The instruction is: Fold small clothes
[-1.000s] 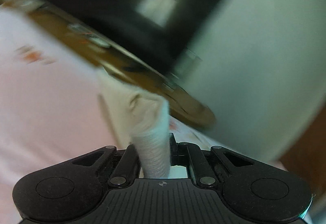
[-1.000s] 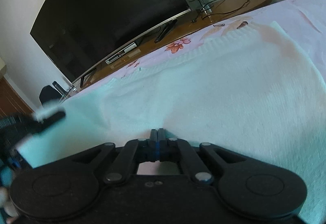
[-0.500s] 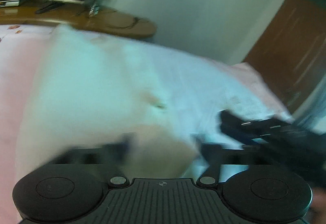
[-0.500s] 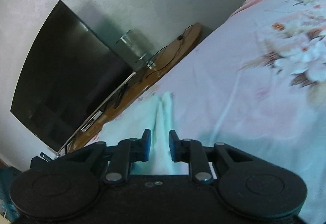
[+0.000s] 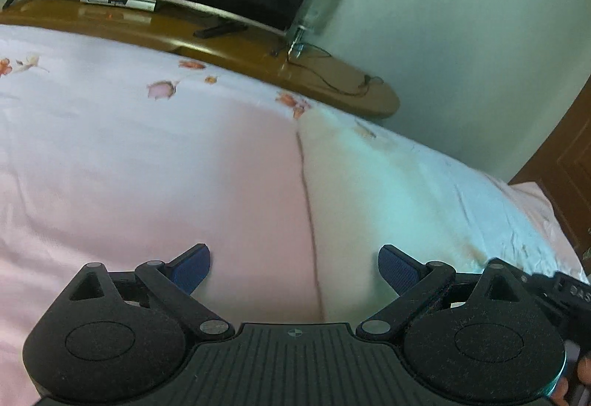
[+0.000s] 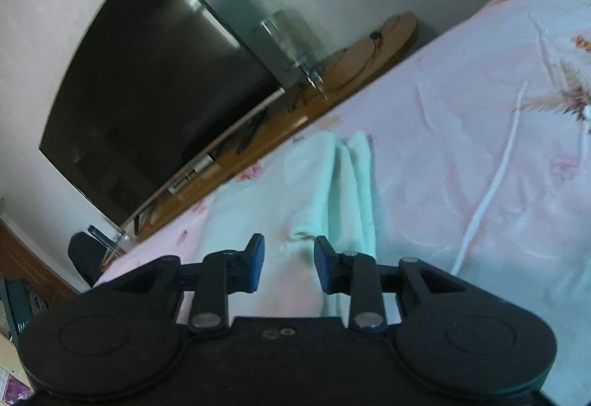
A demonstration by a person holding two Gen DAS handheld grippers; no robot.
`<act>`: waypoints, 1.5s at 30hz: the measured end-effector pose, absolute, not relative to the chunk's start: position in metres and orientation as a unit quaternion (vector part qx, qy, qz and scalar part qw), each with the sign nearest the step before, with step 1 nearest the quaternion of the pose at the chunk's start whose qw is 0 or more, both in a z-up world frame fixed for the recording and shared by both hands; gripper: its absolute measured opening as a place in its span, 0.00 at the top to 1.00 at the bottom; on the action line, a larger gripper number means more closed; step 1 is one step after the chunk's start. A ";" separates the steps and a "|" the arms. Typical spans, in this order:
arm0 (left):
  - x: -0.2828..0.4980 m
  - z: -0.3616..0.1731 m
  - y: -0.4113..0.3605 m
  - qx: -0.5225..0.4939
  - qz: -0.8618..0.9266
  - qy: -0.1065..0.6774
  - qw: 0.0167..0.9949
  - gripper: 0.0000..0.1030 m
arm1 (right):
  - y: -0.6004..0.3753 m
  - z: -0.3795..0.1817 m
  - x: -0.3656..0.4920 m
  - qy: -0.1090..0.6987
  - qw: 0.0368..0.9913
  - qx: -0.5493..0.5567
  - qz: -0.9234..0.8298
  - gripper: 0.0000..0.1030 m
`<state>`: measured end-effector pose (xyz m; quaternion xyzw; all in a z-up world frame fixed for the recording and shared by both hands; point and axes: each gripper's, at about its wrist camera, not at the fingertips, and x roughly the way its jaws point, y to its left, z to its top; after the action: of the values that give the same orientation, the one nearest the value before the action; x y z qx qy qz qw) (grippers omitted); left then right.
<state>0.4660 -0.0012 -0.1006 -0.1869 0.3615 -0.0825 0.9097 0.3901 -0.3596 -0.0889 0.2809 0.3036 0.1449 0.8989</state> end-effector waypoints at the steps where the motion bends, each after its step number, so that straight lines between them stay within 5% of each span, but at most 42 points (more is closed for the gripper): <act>1: 0.468 -0.104 -0.002 -0.183 -0.081 0.362 0.910 0.06 | -0.359 -0.092 0.395 0.310 0.899 0.274 0.142 0.70; 6: 0.471 -0.114 -0.017 -0.161 -0.084 0.352 0.918 0.06 | -0.355 -0.097 0.401 0.324 0.899 0.257 0.147 0.70; 10: 0.454 -0.112 -0.017 -0.148 -0.089 0.350 0.921 0.06 | -0.355 -0.097 0.399 0.327 0.890 0.271 0.163 0.60; 23: 0.453 -0.112 -0.017 -0.131 -0.103 0.351 0.921 0.06 | -0.351 -0.103 0.422 0.339 0.862 0.323 0.197 0.62; 29: 0.460 -0.106 -0.014 -0.159 -0.096 0.350 0.918 0.06 | -0.326 -0.087 0.415 0.339 0.897 0.223 0.174 0.83; 36: 0.475 -0.102 -0.023 -0.169 -0.108 0.352 0.914 0.06 | -0.326 -0.056 0.402 0.322 0.911 0.184 0.182 0.83; 45: 0.484 -0.105 -0.029 -0.159 -0.123 0.370 0.907 0.06 | -0.347 -0.086 0.419 0.360 0.890 0.224 0.169 0.83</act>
<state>0.4837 -0.0287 -0.1047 -0.1592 0.3695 -0.1229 0.9072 0.4190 -0.3472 -0.0860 0.2240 0.3604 0.1692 0.8895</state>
